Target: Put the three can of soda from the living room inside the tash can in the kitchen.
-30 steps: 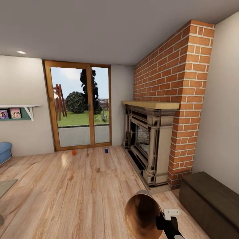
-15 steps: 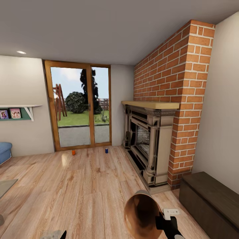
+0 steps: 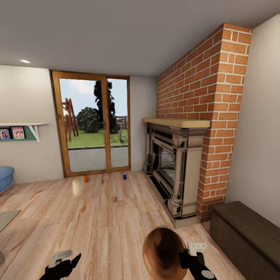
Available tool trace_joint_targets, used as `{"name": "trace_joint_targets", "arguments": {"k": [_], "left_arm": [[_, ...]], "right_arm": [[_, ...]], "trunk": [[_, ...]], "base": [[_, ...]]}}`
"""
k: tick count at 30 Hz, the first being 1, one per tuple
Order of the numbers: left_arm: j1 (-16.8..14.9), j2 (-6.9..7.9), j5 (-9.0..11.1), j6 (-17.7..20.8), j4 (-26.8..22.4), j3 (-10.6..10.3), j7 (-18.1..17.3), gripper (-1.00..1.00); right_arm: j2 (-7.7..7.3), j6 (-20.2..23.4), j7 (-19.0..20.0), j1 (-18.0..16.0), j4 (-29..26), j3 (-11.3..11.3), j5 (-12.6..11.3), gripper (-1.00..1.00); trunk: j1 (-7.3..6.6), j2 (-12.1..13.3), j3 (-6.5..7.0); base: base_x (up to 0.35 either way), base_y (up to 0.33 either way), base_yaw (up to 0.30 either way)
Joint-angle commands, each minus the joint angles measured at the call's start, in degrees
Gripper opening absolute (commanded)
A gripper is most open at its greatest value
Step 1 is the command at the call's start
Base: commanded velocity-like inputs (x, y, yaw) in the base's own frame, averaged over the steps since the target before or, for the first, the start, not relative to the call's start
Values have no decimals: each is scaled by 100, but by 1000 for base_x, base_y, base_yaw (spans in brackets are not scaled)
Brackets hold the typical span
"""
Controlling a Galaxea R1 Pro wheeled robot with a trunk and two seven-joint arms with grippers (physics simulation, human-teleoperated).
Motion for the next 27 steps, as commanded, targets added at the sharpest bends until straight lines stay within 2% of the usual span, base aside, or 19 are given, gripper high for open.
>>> {"name": "trace_joint_targets", "arguments": {"k": [1,5,12,13,14,16,17,20,22,23,27], "left_arm": [[-12,12,-1,15,4,0,-14,100],[-47,53,0,57,5,1,-53,100],[-63,101,5,70,-41,20,-63,100],[-65,127,6,71,-43,26,-56,100],[-67,188,8,71,-45,36,-32,100],[-69,224,26,75,-48,43,-22,100],[-120,287,141,94,-54,48,-13,100],[-264,366,295,219,-48,47,-20,100],[-365,451,367,405,-51,46,-35,100],[-451,553,423,635,-57,48,-55,100],[-661,704,486,1050,-113,51,-92,100]], "right_arm": [[2,82,36,-24,-54,-9,22,-100],[5,376,34,-226,-75,-12,22,-100],[1,625,37,-519,-151,-13,22,-100],[1,804,37,-573,-268,-13,22,-100],[1,1257,37,-629,-722,-13,22,-100],[1,1511,37,-643,-1011,-11,20,-100],[4,1939,37,-656,-1462,-6,17,-100],[7,2346,37,-662,-1883,-1,15,-100],[8,2581,37,-666,-2148,-2,15,-100],[5,2806,37,-680,-2391,-3,14,-100],[2,3481,37,-826,-2854,-10,14,-100]], "trunk": [[0,-1,1],[0,-1,1],[0,-1,1],[0,-1,1],[0,-1,1],[0,-1,1],[0,-1,1],[0,-1,1],[0,-1,1],[0,-1,1],[0,-1,1]], "base": [[0,0,0],[0,0,0],[0,0,0],[0,0,0],[0,0,0],[0,0,0],[0,0,0],[0,0,0],[0,0,0],[0,0,0],[0,0,0]]}}
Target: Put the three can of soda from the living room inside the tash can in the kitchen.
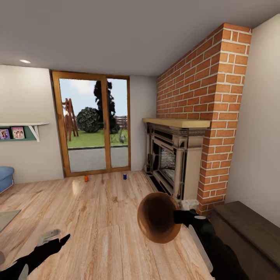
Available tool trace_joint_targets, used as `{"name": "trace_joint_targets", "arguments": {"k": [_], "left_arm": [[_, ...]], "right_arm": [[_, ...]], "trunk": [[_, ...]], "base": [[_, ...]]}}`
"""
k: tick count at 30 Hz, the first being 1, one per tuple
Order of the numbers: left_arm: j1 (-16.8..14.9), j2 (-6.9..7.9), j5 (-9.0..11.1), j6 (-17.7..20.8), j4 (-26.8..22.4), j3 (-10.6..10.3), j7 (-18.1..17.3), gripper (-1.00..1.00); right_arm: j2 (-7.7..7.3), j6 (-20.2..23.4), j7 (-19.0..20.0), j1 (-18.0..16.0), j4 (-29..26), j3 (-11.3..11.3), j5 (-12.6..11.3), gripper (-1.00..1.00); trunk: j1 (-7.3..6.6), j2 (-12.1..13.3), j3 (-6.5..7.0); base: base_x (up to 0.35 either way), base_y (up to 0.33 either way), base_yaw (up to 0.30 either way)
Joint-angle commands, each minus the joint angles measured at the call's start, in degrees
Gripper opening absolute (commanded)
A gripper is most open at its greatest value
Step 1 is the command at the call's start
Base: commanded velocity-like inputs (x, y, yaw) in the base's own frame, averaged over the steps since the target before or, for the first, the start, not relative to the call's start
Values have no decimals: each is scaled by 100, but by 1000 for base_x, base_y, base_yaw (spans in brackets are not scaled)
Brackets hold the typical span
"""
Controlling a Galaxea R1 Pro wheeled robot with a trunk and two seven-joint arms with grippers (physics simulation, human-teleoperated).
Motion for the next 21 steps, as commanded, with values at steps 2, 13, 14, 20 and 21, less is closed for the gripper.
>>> {"name": "trace_joint_targets", "arguments": {"k": [2,13,14,20,21], "left_arm": [[-85,45,13,109,-27,-3,-9,100],[-270,218,10,554,-35,-12,-13,100],[-273,220,8,565,-41,-12,-7,100],[-284,219,-8,584,-224,-14,78,100],[-285,220,-16,585,-329,-14,108,100]], "right_arm": [[-2,316,31,-95,-173,-8,-30,-100],[-8,654,85,-233,-220,-21,-34,-100],[-8,659,86,-235,-221,-22,-32,-100],[-2,684,83,-243,-221,-5,-27,-100],[-1,686,82,-245,-220,2,-25,-100]], "trunk": [[0,-1,1],[0,-1,1],[0,-1,1],[0,-1,1],[0,-1,1]], "base": [[0,0,0],[0,0,0],[0,0,0],[0,0,0],[0,0,0]]}}
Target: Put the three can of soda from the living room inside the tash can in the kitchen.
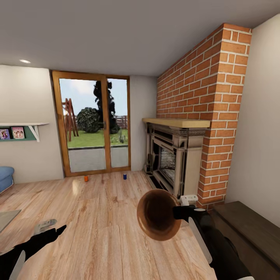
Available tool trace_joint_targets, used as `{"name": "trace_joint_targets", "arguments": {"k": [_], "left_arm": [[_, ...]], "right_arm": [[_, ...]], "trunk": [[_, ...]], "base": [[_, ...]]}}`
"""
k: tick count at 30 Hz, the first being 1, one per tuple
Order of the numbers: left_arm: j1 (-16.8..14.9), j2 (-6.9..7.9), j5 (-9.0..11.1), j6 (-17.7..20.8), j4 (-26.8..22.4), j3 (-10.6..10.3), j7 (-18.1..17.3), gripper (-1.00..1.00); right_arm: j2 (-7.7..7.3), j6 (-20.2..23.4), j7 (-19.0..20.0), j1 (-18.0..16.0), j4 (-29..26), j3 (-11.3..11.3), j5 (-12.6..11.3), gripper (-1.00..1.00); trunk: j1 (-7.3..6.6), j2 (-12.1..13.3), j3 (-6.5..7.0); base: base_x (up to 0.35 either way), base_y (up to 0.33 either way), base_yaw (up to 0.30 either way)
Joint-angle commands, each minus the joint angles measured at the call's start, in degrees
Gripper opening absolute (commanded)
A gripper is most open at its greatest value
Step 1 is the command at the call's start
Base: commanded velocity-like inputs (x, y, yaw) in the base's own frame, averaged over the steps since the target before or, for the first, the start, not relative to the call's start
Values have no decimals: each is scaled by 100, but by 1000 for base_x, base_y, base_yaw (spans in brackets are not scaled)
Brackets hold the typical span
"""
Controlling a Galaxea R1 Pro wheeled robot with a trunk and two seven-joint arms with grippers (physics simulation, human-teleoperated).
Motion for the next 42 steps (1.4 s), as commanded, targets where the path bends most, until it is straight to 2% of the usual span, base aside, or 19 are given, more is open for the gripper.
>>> {"name": "trace_joint_targets", "arguments": {"k": [1,5,18,26,30,39,42], "left_arm": [[0,-1,-6,0,-52,0,14,100],[20,-1,15,-9,-259,3,55,100],[28,-3,33,-80,-249,23,66,100],[25,-3,34,-87,-232,26,60,100],[25,-3,39,-92,-239,26,60,100],[25,-3,42,-94,-265,43,67,100],[19,-3,40,-94,-265,50,74,100]], "right_arm": [[1,-4,25,-3,-4,1,-17,-100],[0,-1,25,-4,1,6,-16,-100],[3,0,25,-1,2,37,-6,-100],[3,0,25,-1,5,51,0,-100],[3,0,25,-1,9,126,-5,-100],[3,0,25,-1,11,196,-8,-100],[3,0,31,-1,11,197,-14,-100]], "trunk": [[0,-1,1],[0,-1,1],[0,-1,1],[0,-1,1],[0,-1,1],[0,-1,1],[66,-121,-53]], "base": [[0,0,0],[0,0,0],[3,4,0],[79,180,0],[86,203,0],[15,36,0],[1,2,0]]}}
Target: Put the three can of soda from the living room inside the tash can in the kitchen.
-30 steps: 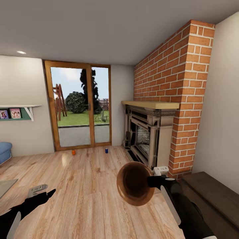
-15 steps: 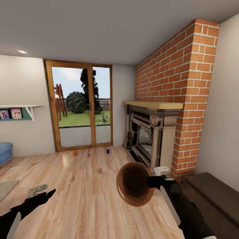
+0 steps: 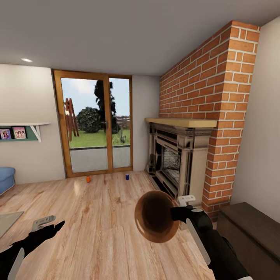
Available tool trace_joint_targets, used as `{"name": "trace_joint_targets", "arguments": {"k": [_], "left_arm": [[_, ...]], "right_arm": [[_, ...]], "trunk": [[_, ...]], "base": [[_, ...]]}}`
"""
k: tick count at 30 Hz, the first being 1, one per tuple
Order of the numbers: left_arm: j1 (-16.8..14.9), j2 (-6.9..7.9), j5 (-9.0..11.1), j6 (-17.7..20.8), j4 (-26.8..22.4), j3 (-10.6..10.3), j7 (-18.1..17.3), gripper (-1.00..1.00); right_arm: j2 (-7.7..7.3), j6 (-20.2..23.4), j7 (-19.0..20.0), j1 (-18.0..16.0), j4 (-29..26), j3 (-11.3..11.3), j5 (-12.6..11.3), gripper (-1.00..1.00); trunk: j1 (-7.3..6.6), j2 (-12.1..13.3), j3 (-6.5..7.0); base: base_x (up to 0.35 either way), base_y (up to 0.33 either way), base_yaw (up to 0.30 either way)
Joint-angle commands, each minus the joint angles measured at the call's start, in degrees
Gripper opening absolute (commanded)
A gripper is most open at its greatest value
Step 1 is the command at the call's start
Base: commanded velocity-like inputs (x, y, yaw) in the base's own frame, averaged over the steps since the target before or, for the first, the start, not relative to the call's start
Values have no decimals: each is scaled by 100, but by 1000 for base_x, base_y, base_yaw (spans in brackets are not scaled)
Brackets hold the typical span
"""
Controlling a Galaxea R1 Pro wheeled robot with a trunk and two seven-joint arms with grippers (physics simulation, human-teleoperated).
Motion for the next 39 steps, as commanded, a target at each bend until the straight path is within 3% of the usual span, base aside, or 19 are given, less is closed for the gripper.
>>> {"name": "trace_joint_targets", "arguments": {"k": [1,5,12,15,25,39], "left_arm": [[-1,0,1,0,1,1,3,100],[-2,0,-7,-2,32,2,117,100],[-2,0,-81,-176,161,-14,923,100],[-2,0,-89,-266,191,-15,1099,100],[-6,0,-97,-409,251,-19,1252,100],[-4,0,-95,-431,377,-26,1259,100]], "right_arm": [[5,-2,27,-3,-6,-3,-21,-100],[8,23,27,-7,-7,-4,-23,-100],[10,387,20,-38,-20,-13,-24,-100],[12,469,18,-122,-17,-17,-24,-100],[9,871,-10,-695,-9,-35,-15,-100],[3,791,26,-1075,18,-69,-20,-100]], "trunk": [[22,-42,-17],[110,-203,-89],[264,-483,-215],[330,-604,-269],[550,-1005,-448],[857,-1566,-699]], "base": [[0,0,0],[0,0,0],[0,0,0],[0,0,0],[0,0,0],[0,0,0]]}}
